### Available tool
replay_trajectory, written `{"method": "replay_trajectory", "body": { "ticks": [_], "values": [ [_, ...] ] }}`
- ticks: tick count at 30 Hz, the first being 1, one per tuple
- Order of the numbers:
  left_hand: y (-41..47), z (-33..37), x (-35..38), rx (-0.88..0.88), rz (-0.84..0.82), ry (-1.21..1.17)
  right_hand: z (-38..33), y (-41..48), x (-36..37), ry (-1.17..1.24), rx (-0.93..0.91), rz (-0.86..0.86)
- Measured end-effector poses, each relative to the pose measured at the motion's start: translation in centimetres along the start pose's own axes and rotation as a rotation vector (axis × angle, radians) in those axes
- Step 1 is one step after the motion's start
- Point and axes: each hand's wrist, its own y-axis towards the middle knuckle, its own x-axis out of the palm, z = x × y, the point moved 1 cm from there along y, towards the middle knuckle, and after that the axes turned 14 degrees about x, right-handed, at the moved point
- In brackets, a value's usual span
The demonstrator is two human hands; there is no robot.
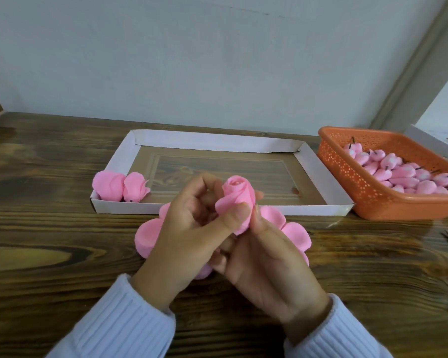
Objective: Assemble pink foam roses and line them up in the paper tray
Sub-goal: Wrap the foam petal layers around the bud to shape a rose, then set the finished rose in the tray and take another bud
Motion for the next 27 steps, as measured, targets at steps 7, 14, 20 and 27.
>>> {"method": "replay_trajectory", "body": {
  "ticks": [7, 14, 20, 27],
  "values": [
    [1.2, 1.1, -1.8, -0.013, -0.037, 0.096, 0.1, -0.3, -0.2, -0.005, 0.013, 0.024],
    [7.1, 3.1, -5.4, 0.083, 0.31, 0.486, 0.2, -0.6, -0.1, -0.048, 0.021, 0.091],
    [10.9, -1.1, -9.0, -0.172, 0.07, 0.949, 0.0, -0.6, -0.1, -0.09, 0.021, 0.081],
    [9.8, -4.2, -11.5, -0.22, -0.304, 1.412, -0.2, -0.6, 0.0, -0.085, 0.025, 0.041]
  ]
}}
